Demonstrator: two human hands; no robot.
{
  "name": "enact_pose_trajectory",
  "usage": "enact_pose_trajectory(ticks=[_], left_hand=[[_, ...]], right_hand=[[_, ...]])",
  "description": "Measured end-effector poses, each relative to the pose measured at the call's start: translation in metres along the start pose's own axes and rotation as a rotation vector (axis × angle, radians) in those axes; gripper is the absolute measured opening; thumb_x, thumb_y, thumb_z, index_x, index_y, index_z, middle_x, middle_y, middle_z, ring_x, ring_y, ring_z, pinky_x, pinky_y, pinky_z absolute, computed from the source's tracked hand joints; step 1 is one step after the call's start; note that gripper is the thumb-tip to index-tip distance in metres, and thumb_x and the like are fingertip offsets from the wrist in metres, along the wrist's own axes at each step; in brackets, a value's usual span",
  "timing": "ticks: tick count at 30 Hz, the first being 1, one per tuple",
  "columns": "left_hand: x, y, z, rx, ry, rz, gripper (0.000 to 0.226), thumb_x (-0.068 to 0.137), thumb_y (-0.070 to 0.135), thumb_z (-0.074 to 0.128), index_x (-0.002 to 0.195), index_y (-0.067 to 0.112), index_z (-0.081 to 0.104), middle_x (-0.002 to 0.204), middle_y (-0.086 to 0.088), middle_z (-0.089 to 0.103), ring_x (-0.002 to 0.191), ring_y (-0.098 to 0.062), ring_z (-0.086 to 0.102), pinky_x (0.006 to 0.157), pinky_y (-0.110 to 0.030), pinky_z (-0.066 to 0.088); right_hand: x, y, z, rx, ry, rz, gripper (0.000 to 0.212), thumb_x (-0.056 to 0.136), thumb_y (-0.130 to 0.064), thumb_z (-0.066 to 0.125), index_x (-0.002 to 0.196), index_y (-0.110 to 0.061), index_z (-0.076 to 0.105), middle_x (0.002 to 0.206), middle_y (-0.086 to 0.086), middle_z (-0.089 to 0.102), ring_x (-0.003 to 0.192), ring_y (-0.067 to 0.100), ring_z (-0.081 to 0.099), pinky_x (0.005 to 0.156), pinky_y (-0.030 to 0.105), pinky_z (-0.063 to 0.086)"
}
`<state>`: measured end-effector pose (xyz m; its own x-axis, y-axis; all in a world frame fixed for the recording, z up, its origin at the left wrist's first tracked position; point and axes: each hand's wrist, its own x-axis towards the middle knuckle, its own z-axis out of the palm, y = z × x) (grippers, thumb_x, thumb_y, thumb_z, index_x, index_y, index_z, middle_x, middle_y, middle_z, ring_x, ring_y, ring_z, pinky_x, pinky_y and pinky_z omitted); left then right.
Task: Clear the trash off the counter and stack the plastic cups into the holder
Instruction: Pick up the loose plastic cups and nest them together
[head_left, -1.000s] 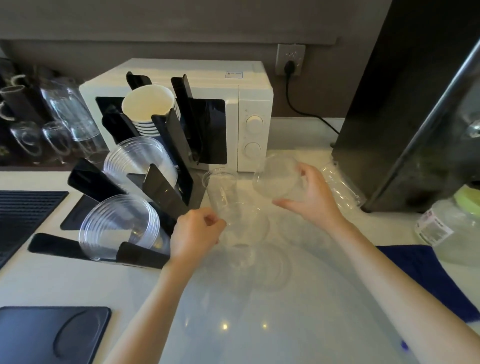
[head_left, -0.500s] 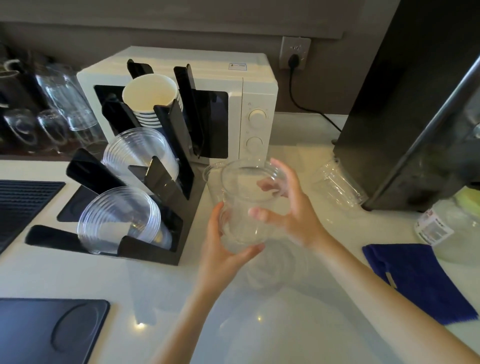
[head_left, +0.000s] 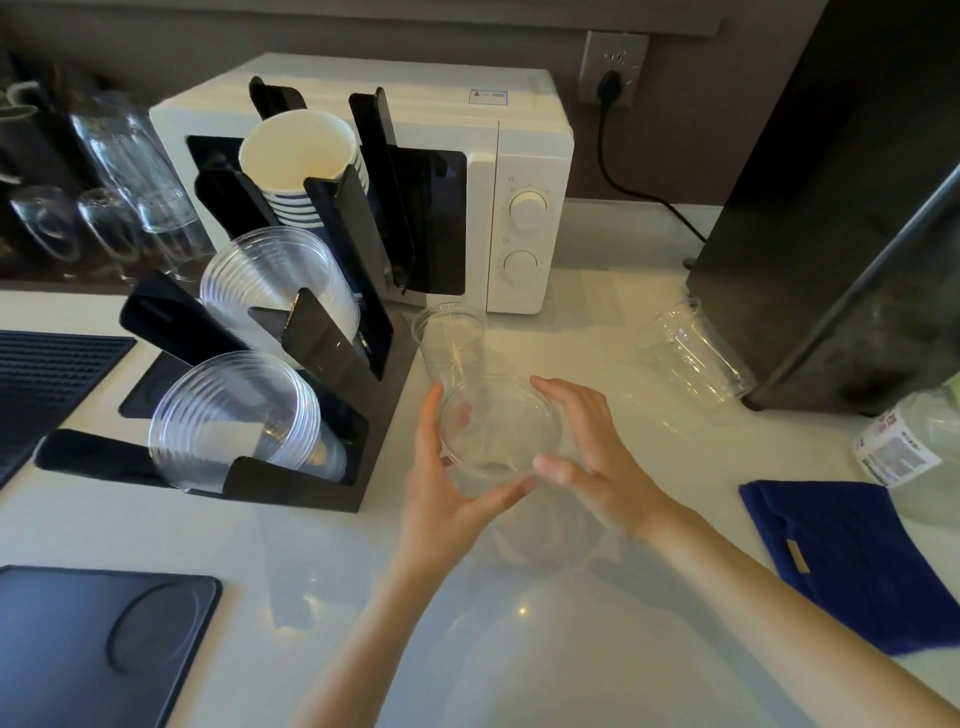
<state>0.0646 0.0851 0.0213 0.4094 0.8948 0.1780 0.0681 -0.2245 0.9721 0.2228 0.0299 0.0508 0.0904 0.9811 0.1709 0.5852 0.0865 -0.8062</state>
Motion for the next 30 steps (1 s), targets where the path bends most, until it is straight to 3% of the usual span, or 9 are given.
enact_pose_trajectory(ticks=[3,6,8,12,15,19,23,26,30], left_hand=[[0.002,-0.001,-0.002,0.019,-0.007,0.003,0.098,0.05,0.036,0.084,0.124,0.057,0.022,0.121,0.04,0.045,0.121,0.01,0.042,0.093,-0.003,0.035],[0.004,0.0,-0.003,0.028,-0.029,0.004,0.099,0.047,0.041,0.082,0.129,0.048,0.026,0.121,0.044,0.043,0.123,0.006,0.043,0.1,-0.015,0.039],[0.005,0.001,-0.002,0.039,-0.033,0.006,0.103,0.048,0.042,0.082,0.134,0.038,0.026,0.13,0.032,0.042,0.125,-0.001,0.043,0.105,-0.029,0.04],[0.005,0.003,-0.002,0.059,-0.023,-0.006,0.104,0.048,0.04,0.082,0.136,0.03,0.028,0.134,0.023,0.043,0.125,-0.005,0.045,0.105,-0.037,0.041],[0.004,0.001,-0.003,0.066,-0.021,-0.018,0.104,0.049,0.038,0.084,0.136,0.029,0.028,0.137,0.012,0.044,0.126,-0.01,0.045,0.105,-0.039,0.042],[0.005,0.0,-0.003,0.047,-0.027,-0.038,0.102,0.049,0.038,0.083,0.134,0.036,0.026,0.136,0.01,0.045,0.125,-0.003,0.044,0.101,-0.02,0.04],[0.006,-0.001,-0.004,0.016,-0.019,-0.042,0.096,0.048,0.031,0.085,0.125,0.044,0.03,0.13,0.018,0.046,0.119,0.007,0.044,0.09,-0.005,0.037],[0.005,-0.001,-0.005,0.007,-0.015,-0.036,0.095,0.047,0.035,0.085,0.123,0.049,0.029,0.129,0.024,0.044,0.121,0.008,0.043,0.091,-0.008,0.038],[0.005,-0.003,-0.005,0.027,-0.022,-0.04,0.096,0.045,0.044,0.081,0.124,0.051,0.026,0.12,0.043,0.043,0.121,0.008,0.042,0.094,-0.016,0.038]], right_hand=[[0.021,-0.005,-0.009,0.128,0.165,0.03,0.03,0.079,-0.047,0.041,0.094,-0.028,0.059,0.104,-0.014,0.057,0.105,0.001,0.048,0.089,0.013,0.034],[0.058,-0.008,-0.014,0.204,0.251,0.124,0.02,0.086,-0.025,0.053,0.074,-0.013,0.064,0.079,-0.003,0.064,0.081,0.012,0.058,0.076,0.025,0.041],[0.086,-0.002,-0.011,0.201,0.228,0.219,0.01,0.084,-0.023,0.059,0.085,-0.014,0.062,0.084,0.0,0.063,0.083,0.016,0.059,0.075,0.028,0.044],[0.129,0.012,0.006,0.243,0.05,0.483,0.07,0.078,-0.044,0.064,0.133,-0.018,0.03,0.126,0.008,0.05,0.107,0.026,0.056,0.082,0.034,0.047],[0.142,0.02,0.021,0.31,-0.024,0.584,0.094,0.073,-0.041,0.071,0.141,-0.015,0.011,0.138,0.013,0.04,0.111,0.028,0.052,0.083,0.036,0.047],[0.147,0.032,0.03,0.407,-0.007,0.651,0.097,0.07,-0.037,0.074,0.142,-0.02,0.011,0.142,0.016,0.038,0.117,0.033,0.051,0.084,0.039,0.049],[0.139,0.028,0.018,0.482,0.048,0.559,0.094,0.072,-0.034,0.074,0.142,-0.028,0.012,0.129,0.013,0.052,0.093,0.024,0.064,0.064,0.028,0.052],[0.133,0.013,-0.007,0.578,0.153,0.451,0.091,0.073,-0.031,0.073,0.142,-0.034,0.014,0.124,0.013,0.056,0.087,0.023,0.068,0.071,0.033,0.057],[0.109,-0.021,-0.036,0.724,0.262,0.234,0.074,0.075,-0.021,0.069,0.135,-0.035,0.029,0.109,0.01,0.065,0.08,0.022,0.068,0.072,0.033,0.057]])
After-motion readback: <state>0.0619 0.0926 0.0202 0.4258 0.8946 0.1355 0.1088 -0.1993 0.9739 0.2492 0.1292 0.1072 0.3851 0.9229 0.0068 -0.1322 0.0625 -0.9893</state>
